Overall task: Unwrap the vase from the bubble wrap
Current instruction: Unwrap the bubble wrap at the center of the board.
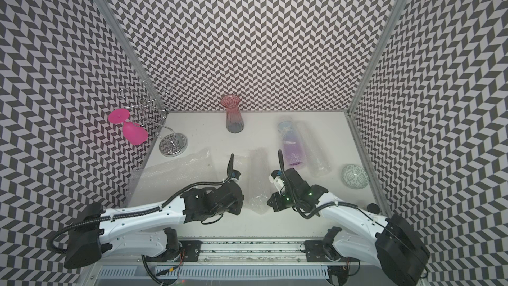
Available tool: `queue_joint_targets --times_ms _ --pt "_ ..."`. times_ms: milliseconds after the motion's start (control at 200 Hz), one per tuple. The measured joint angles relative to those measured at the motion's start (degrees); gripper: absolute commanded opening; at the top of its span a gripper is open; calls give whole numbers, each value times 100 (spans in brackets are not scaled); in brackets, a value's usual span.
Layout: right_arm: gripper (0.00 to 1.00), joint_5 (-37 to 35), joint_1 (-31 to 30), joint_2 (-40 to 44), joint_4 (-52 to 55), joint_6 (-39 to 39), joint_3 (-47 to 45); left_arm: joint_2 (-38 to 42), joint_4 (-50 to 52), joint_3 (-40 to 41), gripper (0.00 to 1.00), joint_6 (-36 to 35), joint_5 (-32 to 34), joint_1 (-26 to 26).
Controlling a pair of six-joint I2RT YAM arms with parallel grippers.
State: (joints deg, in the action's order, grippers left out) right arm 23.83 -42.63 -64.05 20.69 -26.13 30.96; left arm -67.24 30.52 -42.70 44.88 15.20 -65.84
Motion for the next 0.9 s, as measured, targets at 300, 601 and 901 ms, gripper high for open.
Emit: queue_joint_targets --times_ms 300,601,901 --pt "43 -275 -2 140 544 66 295 651 -76 772 6 367 -470 22" --pt "80 -1099 -2 -380 1082 466 2024 1016 221 667 90 474 -848 216" --pt "81 -1853 0 -2455 1211 927 3233 1222 398 299 100 -354 -1534 2712"
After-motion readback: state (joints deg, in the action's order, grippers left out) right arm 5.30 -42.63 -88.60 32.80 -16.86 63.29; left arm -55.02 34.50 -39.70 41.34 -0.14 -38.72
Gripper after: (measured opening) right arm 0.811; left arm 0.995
